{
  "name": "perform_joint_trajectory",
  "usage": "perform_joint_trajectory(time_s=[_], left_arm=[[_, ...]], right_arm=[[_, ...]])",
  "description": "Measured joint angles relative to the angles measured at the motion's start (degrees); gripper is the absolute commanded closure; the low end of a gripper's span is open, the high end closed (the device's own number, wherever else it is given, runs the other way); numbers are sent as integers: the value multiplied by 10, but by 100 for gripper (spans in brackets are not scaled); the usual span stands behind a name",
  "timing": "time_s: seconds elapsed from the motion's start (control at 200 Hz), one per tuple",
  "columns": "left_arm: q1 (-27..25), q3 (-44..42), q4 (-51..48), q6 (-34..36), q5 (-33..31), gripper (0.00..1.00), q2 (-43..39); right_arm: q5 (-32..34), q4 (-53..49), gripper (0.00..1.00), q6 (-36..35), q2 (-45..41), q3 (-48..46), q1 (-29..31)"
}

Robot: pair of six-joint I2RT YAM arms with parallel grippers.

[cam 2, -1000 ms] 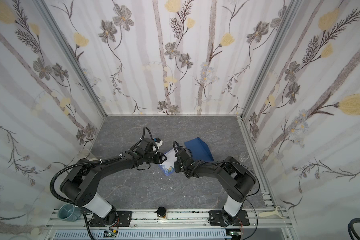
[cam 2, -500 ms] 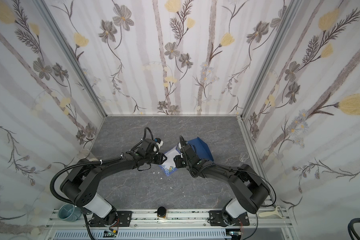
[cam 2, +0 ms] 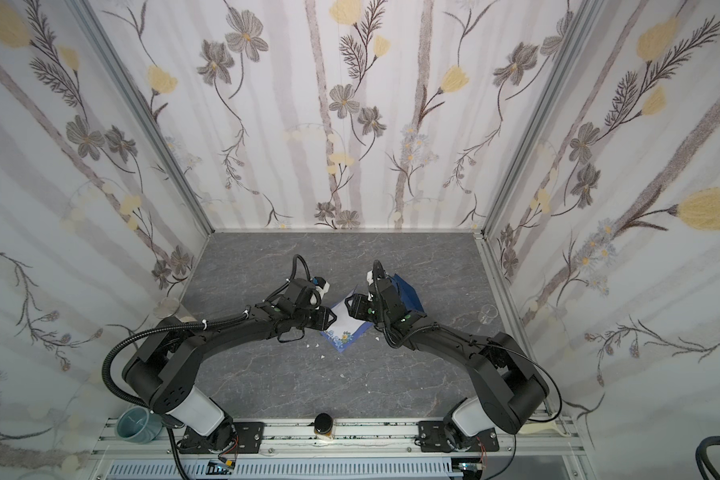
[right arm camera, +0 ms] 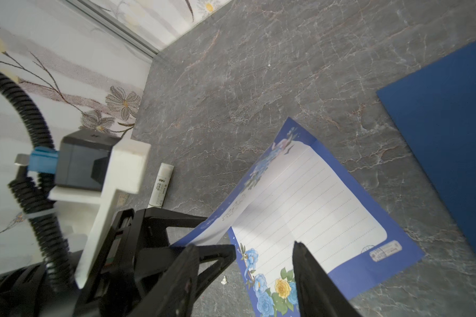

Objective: Place the letter into the envelope and seal it

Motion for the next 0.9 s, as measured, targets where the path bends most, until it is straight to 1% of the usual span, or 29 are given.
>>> perform_joint_trajectory(time_s=[0.145, 0.39, 0.904], left_arm=[[-5, 0, 0, 0, -2, 62, 1], [-16, 0, 0, 0, -5, 62, 7], [-22, 4, -1, 2, -8, 62, 9]], right_arm=[[0, 10, 40, 12, 22, 24, 0], [2, 13, 41, 23, 58, 51, 0], [11, 16, 44, 38, 109, 58, 0]])
